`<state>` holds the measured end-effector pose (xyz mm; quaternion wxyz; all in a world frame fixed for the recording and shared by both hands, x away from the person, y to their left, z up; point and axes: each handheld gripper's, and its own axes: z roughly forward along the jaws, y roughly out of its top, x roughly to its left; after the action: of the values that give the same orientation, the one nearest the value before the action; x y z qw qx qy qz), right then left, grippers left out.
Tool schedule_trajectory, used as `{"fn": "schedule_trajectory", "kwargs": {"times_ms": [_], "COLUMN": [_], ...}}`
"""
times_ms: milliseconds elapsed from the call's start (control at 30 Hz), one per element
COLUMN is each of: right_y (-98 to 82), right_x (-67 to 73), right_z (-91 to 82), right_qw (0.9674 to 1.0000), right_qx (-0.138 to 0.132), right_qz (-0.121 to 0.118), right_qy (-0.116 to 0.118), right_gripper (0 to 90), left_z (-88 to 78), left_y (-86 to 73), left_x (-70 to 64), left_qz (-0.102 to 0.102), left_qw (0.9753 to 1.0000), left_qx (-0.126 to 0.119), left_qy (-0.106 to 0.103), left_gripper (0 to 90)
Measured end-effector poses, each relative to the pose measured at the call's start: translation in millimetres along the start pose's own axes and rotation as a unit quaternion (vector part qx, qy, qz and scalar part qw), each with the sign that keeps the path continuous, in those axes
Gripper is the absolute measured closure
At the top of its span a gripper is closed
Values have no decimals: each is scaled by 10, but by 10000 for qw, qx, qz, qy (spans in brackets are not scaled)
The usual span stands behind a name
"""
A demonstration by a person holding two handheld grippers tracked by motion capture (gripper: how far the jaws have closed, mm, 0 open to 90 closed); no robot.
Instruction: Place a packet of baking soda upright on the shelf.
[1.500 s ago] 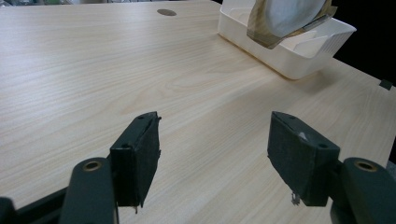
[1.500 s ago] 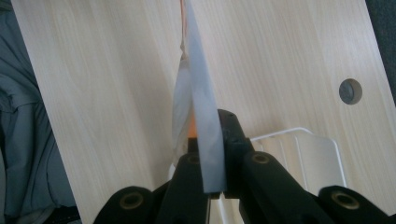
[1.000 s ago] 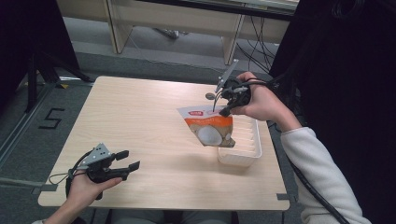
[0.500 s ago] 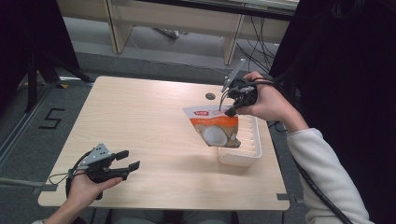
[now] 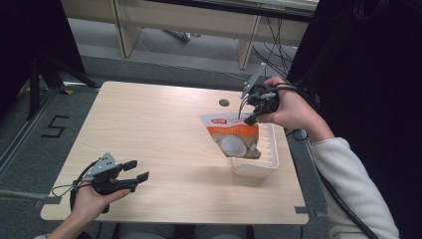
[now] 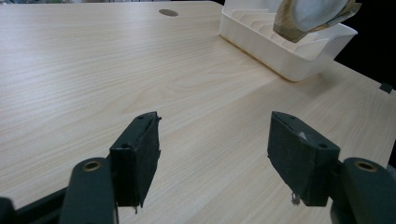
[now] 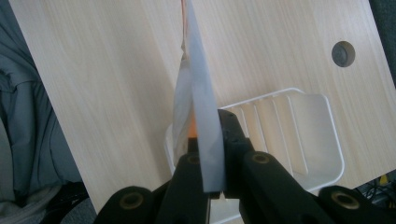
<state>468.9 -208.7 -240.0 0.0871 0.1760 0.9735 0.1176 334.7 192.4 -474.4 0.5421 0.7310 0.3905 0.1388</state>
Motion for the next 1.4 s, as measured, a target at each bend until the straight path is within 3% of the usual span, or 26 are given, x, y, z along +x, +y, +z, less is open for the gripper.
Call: {"fn": "schedule_trajectory", "kwargs": {"times_ms": [333,700,800,833,1400], "right_y": [-64,-128,-140,-149,-219], "right_x": [-9,-4,-15,-5,-32], "right_z": [-20,-43,-45,-41,-30], "right_qw": [9999,9999,9997,9998,9993], "right_qx": [118,153,223,183,311], "right_qz": [55,48,14,55,-86], "right_qy": [106,23,119,34,173], "right_gripper": [900,900,900,900,900], "left_z": [0,0,1,2,4], "left_y": [0,0,0,0,-1], "left_x": [-4,-4,-5,-5,-5], "left_qz": [-10,-12,-11,-12,-17], "left_qw": [10000,10000,10000,10000,10000], "left_qx": [4,3,4,2,7], "left_qy": [32,36,35,35,34], "left_gripper": [335,335,335,334,334]}}
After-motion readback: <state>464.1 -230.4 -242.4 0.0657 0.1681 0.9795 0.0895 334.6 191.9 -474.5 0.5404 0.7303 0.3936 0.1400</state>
